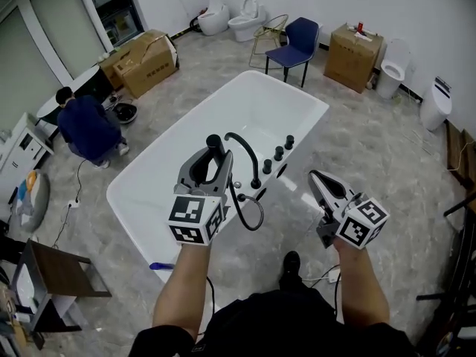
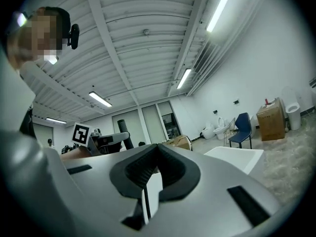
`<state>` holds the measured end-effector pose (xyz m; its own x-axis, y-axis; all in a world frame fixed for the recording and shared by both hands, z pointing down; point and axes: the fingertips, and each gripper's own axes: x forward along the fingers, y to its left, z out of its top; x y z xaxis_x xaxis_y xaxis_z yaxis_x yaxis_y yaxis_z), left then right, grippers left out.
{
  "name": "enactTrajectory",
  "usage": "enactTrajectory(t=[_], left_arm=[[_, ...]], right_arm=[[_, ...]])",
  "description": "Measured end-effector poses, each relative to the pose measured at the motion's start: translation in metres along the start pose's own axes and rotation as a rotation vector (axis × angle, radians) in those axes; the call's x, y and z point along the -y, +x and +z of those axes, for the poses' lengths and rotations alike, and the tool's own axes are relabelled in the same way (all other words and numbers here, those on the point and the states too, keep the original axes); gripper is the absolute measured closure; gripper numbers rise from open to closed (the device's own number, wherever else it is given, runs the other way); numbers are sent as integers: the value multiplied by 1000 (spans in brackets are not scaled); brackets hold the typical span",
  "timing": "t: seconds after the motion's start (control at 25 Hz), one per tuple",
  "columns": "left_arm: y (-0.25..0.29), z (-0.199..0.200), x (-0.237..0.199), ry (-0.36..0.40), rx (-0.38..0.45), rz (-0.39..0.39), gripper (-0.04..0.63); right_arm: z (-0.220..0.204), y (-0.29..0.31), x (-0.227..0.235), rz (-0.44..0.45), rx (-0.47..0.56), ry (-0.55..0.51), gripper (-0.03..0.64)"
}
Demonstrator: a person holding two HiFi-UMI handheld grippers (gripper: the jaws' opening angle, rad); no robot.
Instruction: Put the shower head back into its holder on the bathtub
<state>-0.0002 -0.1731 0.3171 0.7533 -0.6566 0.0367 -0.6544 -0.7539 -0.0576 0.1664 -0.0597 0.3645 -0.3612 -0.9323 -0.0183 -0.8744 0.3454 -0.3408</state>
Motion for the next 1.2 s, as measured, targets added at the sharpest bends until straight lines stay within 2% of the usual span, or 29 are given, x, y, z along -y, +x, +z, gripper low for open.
enactTrajectory(t=[0.32, 0.64, 0.92, 1.2], left_arm=[[52, 3, -25, 11, -36, 158, 449], [61, 24, -43, 39, -18, 310, 449], [55, 23, -74, 31, -8, 370, 449], [54, 33, -96, 17, 41, 354, 449]], right_arm=[[4, 57, 67, 132, -75, 59, 600], [16, 103, 89, 272, -110, 68, 600], [11, 138, 78, 338, -126, 59, 600], [16, 172, 62, 345, -137, 41, 600]])
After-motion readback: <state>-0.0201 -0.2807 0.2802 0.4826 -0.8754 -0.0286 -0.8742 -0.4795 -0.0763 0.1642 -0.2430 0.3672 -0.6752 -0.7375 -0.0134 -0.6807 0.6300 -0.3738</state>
